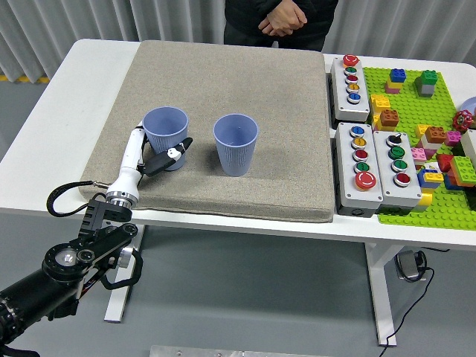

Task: Pick cup pour cup place

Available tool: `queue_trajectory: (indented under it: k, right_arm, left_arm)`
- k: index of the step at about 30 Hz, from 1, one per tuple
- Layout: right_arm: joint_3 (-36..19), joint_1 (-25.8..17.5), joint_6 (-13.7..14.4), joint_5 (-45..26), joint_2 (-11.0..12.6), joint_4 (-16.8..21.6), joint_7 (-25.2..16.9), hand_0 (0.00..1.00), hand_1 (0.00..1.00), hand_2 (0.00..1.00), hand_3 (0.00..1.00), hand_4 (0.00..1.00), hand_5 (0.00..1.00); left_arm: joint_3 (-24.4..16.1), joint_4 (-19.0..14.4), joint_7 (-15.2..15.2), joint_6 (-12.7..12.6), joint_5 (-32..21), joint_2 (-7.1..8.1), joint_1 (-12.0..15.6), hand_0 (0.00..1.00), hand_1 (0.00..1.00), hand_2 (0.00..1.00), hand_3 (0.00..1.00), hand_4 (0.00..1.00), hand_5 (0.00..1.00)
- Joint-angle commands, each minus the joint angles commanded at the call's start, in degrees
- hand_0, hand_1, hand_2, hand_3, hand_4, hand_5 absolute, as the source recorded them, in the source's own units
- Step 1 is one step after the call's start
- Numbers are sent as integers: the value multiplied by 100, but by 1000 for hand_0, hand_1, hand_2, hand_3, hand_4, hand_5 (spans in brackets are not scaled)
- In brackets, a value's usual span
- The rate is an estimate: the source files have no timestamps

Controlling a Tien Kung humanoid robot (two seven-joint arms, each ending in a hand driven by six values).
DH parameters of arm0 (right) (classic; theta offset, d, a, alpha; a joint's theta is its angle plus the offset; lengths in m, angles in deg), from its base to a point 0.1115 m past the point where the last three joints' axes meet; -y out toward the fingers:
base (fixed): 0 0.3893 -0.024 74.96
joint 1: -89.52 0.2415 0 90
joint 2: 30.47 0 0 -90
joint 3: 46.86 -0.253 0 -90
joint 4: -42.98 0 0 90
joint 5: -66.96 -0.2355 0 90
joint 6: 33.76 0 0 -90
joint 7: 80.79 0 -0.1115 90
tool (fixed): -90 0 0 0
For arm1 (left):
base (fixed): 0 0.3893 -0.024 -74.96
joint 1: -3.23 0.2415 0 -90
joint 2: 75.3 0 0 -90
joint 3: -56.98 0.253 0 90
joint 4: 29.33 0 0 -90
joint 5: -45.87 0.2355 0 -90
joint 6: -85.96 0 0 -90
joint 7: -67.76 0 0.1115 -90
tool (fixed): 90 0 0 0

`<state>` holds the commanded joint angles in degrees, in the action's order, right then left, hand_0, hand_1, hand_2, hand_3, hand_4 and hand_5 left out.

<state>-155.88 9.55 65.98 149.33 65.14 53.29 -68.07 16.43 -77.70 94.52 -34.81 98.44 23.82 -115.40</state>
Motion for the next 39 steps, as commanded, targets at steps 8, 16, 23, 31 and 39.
queue_trajectory:
  k: [8,16,23,31,39]
  right_arm:
    - [-9,1,4,2,-3,0,1,694,615,589,591,2,244]
    - [-4,-19,3,6,-5,0,4,693,615,589,590,2,244]
    - [-7,-45,-4,29,-5,0,5,694,615,589,590,2,241]
    - [-30,-68,-8,55,-8,0,1,694,615,589,590,2,244]
    - [-23,-65,-12,35,-4,0,-1,693,615,589,590,2,244]
  left_arm:
    - [-123,-92,-49,30,193,31,143,761,789,960,971,955,485]
    - [-238,-223,-147,114,385,77,278,775,799,979,998,961,490]
    - [-500,-450,-346,350,638,127,504,788,820,998,998,977,506]
    - [-889,-1008,-513,524,1108,304,981,836,866,998,998,998,546]
    - [-1260,-1491,-558,513,1364,453,1326,836,867,998,998,998,554]
